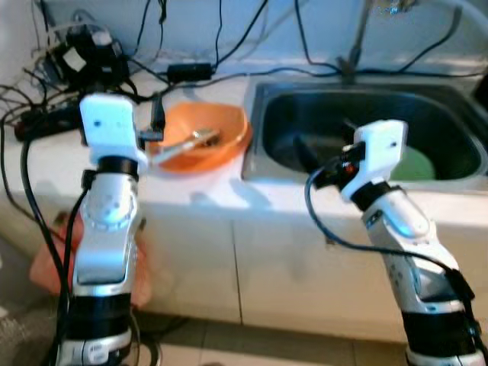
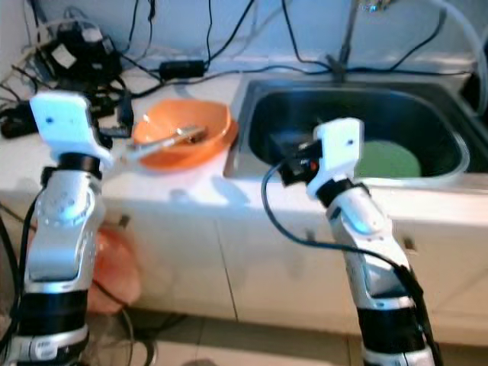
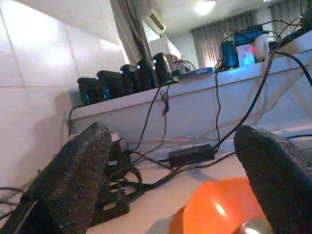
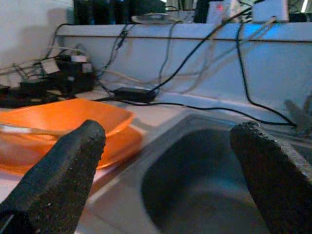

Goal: Kitchen organization

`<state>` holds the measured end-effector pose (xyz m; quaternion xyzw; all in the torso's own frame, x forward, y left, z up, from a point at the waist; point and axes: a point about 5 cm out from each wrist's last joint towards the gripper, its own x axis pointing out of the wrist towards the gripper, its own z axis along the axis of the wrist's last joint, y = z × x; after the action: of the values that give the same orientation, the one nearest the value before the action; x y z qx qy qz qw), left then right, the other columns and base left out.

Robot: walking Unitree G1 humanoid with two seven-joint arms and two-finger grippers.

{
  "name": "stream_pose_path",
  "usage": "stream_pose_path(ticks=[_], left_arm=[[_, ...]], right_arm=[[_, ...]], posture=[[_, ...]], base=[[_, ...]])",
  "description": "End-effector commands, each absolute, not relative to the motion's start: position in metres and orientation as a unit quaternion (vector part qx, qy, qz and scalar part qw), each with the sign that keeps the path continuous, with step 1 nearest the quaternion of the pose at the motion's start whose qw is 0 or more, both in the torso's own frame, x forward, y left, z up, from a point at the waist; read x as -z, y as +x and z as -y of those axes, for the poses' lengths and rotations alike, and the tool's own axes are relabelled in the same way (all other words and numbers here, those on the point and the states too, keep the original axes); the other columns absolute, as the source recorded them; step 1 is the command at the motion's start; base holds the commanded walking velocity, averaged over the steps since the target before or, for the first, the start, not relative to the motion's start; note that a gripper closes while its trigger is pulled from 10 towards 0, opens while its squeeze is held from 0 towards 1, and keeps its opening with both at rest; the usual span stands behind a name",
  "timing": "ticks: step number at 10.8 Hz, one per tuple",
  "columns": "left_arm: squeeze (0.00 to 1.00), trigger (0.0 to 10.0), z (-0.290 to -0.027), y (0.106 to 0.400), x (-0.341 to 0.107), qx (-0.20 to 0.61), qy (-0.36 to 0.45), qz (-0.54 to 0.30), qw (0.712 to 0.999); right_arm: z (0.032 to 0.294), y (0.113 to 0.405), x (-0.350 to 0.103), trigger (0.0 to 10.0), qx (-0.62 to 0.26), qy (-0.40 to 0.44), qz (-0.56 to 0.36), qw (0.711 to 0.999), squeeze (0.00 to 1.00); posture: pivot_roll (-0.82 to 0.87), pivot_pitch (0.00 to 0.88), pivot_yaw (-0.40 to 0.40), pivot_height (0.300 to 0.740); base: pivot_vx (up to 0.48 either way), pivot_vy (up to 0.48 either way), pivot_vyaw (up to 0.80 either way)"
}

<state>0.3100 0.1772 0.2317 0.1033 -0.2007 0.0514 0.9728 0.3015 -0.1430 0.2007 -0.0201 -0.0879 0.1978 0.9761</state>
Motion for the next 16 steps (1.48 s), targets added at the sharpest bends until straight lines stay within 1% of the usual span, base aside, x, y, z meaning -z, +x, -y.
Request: stream_pose_path(ticks=[1, 4, 5, 6, 8, 10, 11, 12, 13, 16], left_arm=[[0.0, 10.0, -0.172, 0.309, -0.236, -0.046, 0.102, 0.215, 0.97], [0.0, 10.0, -0.171, 0.301, -0.234, -0.038, 0.13, 0.233, 0.963], [0.0, 10.0, -0.174, 0.289, -0.232, -0.017, 0.146, 0.244, 0.959], [0.0, 10.0, -0.177, 0.279, -0.226, -0.012, 0.169, 0.243, 0.955], [0.0, 10.0, -0.186, 0.275, -0.211, -0.026, 0.181, 0.22, 0.958], [0.0, 10.0, -0.19, 0.277, -0.197, -0.037, 0.171, 0.194, 0.965], [0.0, 10.0, -0.19, 0.28, -0.192, -0.039, 0.168, 0.185, 0.968], [0.0, 10.0, -0.189, 0.284, -0.188, -0.037, 0.161, 0.177, 0.97], [0.0, 10.0, -0.188, 0.287, -0.186, -0.035, 0.156, 0.174, 0.972], [0.0, 10.0, -0.184, 0.295, -0.185, -0.029, 0.138, 0.173, 0.975]], right_arm=[[0.15, 0.302, -0.204, 10.0, -0.189, -0.03, 0.092, 0.977, 0.0], [0.15, 0.301, -0.203, 10.0, -0.19, -0.031, 0.09, 0.977, 0.0], [0.15, 0.302, -0.203, 10.0, -0.191, -0.032, 0.089, 0.977, 0.0], [0.152, 0.302, -0.202, 10.0, -0.19, -0.033, 0.087, 0.977, 0.0], [0.151, 0.304, -0.202, 10.0, -0.195, -0.033, 0.086, 0.976, 0.0], [0.143, 0.304, -0.202, 10.0, -0.23, -0.031, 0.079, 0.97, 0.0], [0.138, 0.3, -0.2, 10.0, -0.272, -0.026, 0.06, 0.96, 0.0], [0.138, 0.295, -0.195, 10.0, -0.293, -0.032, 0.04, 0.955, 0.0], [0.137, 0.29, -0.187, 10.0, -0.308, -0.038, 0.018, 0.951, 0.0], [0.134, 0.282, -0.181, 10.0, -0.341, -0.041, -0.008, 0.939, 0.0]], posture=[[0.09, 0.013, 0.069, 0.74], [0.08, 0.014, 0.065, 0.74], [0.09, 0.015, 0.061, 0.74], [0.09, 0.016, 0.056, 0.74], [0.1, 0.016, 0.045, 0.74], [0.1, 0.01, 0.044, 0.74], [0.09, 0.009, 0.048, 0.74], [0.09, 0.009, 0.051, 0.74], [0.08, 0.01, 0.055, 0.74], [0.07, 0.017, 0.054, 0.74]], base=[[0.0, 0.0, 0.0], [0.0, 0.0, 0.0], [0.0, 0.0, 0.0], [0.0, 0.0, 0.0], [0.0, 0.0, 0.0], [0.0, 0.0, 0.0], [0.0, 0.0, 0.0], [0.0, 0.0, 0.0], [0.0, 0.0, 0.0], [0.0, 0.0, 0.0]])
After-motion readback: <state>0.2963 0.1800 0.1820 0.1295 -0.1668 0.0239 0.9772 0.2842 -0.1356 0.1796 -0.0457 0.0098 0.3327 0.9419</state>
